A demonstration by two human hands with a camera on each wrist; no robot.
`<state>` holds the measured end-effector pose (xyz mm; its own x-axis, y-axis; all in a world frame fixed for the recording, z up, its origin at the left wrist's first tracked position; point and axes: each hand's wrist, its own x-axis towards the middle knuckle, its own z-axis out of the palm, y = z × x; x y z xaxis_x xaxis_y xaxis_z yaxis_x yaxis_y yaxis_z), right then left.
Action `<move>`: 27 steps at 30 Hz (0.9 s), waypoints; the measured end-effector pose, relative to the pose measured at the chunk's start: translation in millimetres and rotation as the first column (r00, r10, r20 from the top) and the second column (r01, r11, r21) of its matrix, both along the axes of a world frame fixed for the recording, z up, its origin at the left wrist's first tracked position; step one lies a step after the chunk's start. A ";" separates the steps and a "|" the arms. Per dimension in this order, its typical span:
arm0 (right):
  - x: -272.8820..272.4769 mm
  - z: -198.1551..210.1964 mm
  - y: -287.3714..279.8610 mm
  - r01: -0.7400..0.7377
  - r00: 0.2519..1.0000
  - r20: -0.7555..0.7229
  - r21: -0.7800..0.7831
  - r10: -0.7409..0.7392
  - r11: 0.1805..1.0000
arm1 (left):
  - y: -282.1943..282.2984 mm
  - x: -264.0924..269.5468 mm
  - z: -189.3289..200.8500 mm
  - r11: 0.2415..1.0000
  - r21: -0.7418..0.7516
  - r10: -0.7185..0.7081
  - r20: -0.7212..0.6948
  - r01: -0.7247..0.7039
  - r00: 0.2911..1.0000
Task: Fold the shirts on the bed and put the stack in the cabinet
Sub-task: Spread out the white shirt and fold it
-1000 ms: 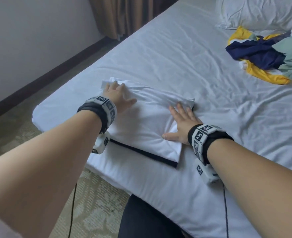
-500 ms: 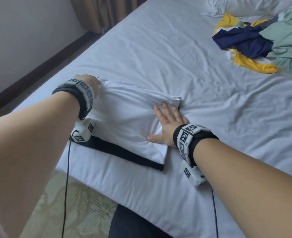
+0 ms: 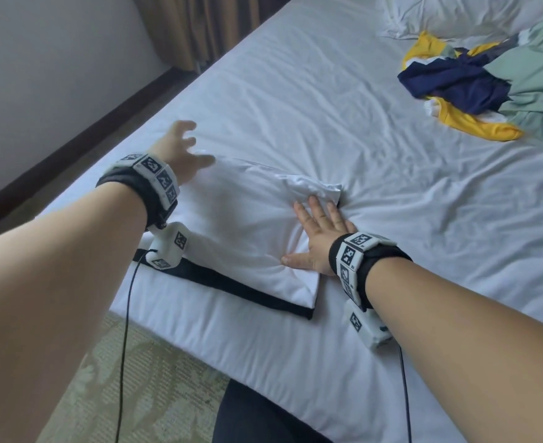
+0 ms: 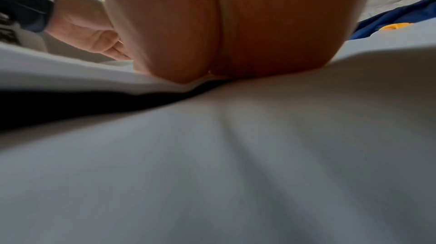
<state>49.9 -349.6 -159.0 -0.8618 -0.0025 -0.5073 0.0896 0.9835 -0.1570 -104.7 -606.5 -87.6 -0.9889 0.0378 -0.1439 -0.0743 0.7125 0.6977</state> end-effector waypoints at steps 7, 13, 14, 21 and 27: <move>0.4 2.7 -0.5 -0.003 1.000 0.007 0.018 0.003 1.000 | -0.4 58.4 -6.2 0.738 -0.559 -0.320 0.202 0.378 0.926; -0.5 5.8 -2.9 -0.015 1.000 0.005 0.038 0.014 0.999 | -28.3 89.5 -54.5 0.721 -0.578 -0.260 0.286 0.382 0.922; -1.2 6.0 -2.7 -0.016 1.000 0.005 0.044 0.016 0.999 | -29.1 88.7 -57.7 0.724 -0.580 -0.260 0.273 0.374 0.926; -4.2 1.1 -3.2 -0.005 1.000 0.022 0.038 0.004 0.999 | -31.3 91.9 -65.4 0.747 -0.550 -0.276 0.253 0.373 0.927; -6.4 7.5 -2.0 -0.043 0.993 0.111 0.038 0.039 0.998 | -29.9 84.8 -64.7 0.730 -0.518 -0.296 0.349 0.446 0.889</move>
